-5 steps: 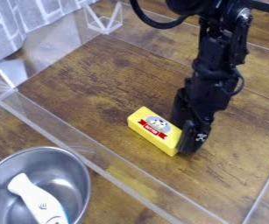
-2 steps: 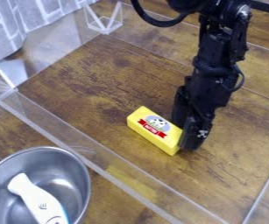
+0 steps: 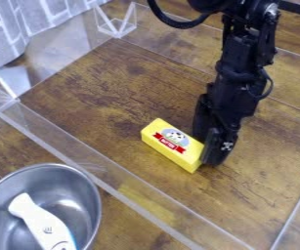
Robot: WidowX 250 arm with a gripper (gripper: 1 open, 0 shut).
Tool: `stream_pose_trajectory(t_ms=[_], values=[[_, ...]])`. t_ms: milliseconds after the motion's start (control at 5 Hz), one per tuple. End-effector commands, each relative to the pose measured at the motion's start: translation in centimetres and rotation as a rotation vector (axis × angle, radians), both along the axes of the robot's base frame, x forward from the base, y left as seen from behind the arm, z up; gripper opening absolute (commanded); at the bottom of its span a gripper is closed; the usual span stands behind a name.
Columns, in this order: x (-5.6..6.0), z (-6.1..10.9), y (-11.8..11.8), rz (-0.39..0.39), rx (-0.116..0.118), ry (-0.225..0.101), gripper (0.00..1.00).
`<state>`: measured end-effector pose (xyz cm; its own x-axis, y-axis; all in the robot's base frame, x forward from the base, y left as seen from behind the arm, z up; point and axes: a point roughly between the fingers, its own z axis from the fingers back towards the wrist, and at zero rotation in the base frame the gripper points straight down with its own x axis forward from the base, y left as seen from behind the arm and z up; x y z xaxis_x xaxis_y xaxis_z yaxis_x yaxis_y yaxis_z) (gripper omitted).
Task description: Move the yellow butter to the left side of the table
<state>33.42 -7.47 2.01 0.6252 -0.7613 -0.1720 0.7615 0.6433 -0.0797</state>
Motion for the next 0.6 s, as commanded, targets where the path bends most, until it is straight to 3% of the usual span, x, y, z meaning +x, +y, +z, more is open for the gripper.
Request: stream_pose_trajectory(t_ms=[0,400], values=[[0.18,-0.66,1.15,0.010,-0.008,0.013,1.00],[0.36,-0.84,1.35,0.006,-0.012,0.027,1.00]])
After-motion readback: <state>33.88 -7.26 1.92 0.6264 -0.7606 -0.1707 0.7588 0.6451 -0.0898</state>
